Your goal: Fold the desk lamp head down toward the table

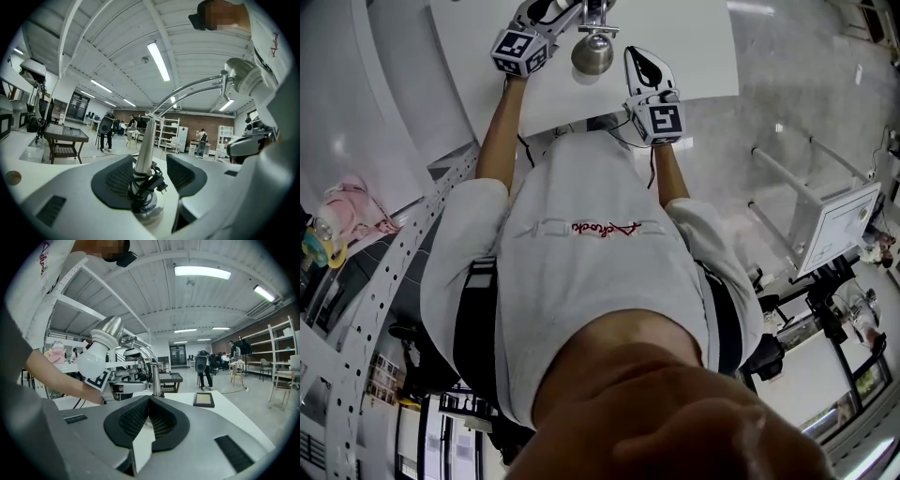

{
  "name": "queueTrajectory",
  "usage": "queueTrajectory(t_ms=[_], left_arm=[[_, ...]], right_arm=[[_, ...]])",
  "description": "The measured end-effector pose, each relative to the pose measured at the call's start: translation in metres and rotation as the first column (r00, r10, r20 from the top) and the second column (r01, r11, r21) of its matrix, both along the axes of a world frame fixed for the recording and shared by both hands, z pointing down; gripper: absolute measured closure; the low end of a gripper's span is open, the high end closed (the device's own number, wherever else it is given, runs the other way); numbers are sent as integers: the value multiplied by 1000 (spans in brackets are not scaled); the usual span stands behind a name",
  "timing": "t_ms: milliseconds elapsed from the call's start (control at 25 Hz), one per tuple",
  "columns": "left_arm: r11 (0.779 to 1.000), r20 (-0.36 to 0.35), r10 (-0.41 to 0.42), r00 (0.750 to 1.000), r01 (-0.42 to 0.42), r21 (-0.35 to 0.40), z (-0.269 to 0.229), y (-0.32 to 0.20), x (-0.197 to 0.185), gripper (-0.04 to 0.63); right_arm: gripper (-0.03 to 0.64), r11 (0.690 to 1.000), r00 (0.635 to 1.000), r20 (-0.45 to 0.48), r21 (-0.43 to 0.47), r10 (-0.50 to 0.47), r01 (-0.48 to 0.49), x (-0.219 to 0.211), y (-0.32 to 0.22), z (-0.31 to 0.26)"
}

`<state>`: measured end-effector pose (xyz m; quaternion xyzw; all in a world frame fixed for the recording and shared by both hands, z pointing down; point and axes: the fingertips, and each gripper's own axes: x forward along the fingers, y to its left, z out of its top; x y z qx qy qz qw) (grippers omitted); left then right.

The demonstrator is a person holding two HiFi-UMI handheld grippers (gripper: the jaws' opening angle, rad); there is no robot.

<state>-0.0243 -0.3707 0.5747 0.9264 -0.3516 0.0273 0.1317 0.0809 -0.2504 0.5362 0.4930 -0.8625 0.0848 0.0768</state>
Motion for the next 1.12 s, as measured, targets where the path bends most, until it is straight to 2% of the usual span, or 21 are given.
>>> queueTrajectory(t_ms=[240, 600, 720, 880, 1040, 1120], left_arm=[[999, 2, 36, 999, -36, 27, -9, -34, 20, 365], [994, 24, 98, 995, -99, 53, -16, -53, 53, 368], [994, 24, 97, 995, -98, 57, -16, -56, 55, 418], [992, 27, 110, 994, -112, 62, -17, -57, 56, 422], [989, 33, 132, 991, -134, 58, -17, -57, 57, 422], [989, 31, 134, 990, -136, 55, -17, -57, 56, 422]], right_arm=[[592, 1000, 1000, 7, -16, -6, 6, 0, 1, 1], [592, 999, 1000, 8, -36, -21, 21, -5, -3, 1], [592, 999, 1000, 15, -27, -26, 26, -7, -4, -2], [592, 999, 999, 17, 3, -46, 46, -8, -6, -6], [592, 995, 995, -31, 49, -90, 92, -10, -10, -12], [592, 990, 990, -84, 72, -112, 118, -14, -13, -20]])
